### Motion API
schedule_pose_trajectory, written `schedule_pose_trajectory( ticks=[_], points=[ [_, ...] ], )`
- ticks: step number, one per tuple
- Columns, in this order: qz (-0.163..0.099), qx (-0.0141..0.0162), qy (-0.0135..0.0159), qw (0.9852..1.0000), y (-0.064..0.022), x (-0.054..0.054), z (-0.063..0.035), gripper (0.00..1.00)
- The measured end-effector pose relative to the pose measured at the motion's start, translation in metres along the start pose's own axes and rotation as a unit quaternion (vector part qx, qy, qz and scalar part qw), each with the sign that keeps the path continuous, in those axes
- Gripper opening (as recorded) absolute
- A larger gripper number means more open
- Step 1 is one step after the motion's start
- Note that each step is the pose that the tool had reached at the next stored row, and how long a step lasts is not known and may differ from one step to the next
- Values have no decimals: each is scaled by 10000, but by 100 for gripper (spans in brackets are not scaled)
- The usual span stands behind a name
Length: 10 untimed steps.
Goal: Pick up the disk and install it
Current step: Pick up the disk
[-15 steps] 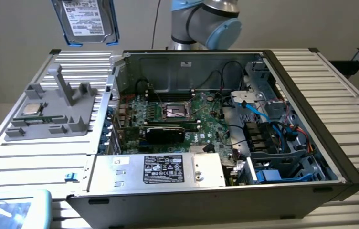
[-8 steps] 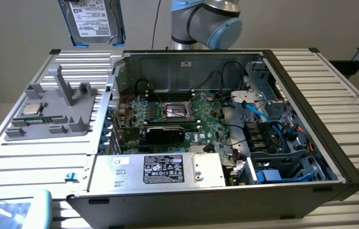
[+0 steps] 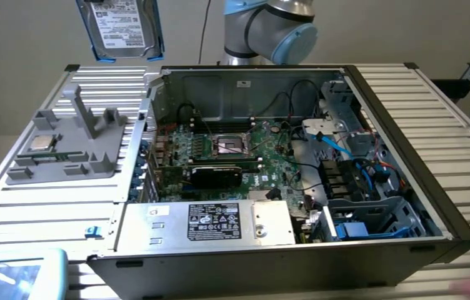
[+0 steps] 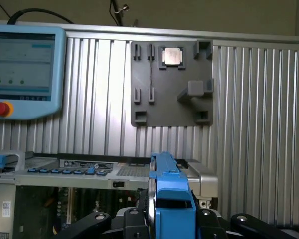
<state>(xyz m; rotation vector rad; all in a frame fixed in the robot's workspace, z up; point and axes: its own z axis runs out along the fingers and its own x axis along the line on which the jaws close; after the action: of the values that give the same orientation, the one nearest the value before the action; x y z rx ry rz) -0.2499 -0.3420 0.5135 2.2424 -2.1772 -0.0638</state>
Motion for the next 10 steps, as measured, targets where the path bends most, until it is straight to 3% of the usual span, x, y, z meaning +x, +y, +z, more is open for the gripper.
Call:
schedule_pose_trajectory(
  ticks=[7, 10],
  points=[
    [7, -1, 16, 10000, -2, 0, 2, 37],
    [8, -38, 20, 10000, -66, 42, -2, 37]
  ],
)
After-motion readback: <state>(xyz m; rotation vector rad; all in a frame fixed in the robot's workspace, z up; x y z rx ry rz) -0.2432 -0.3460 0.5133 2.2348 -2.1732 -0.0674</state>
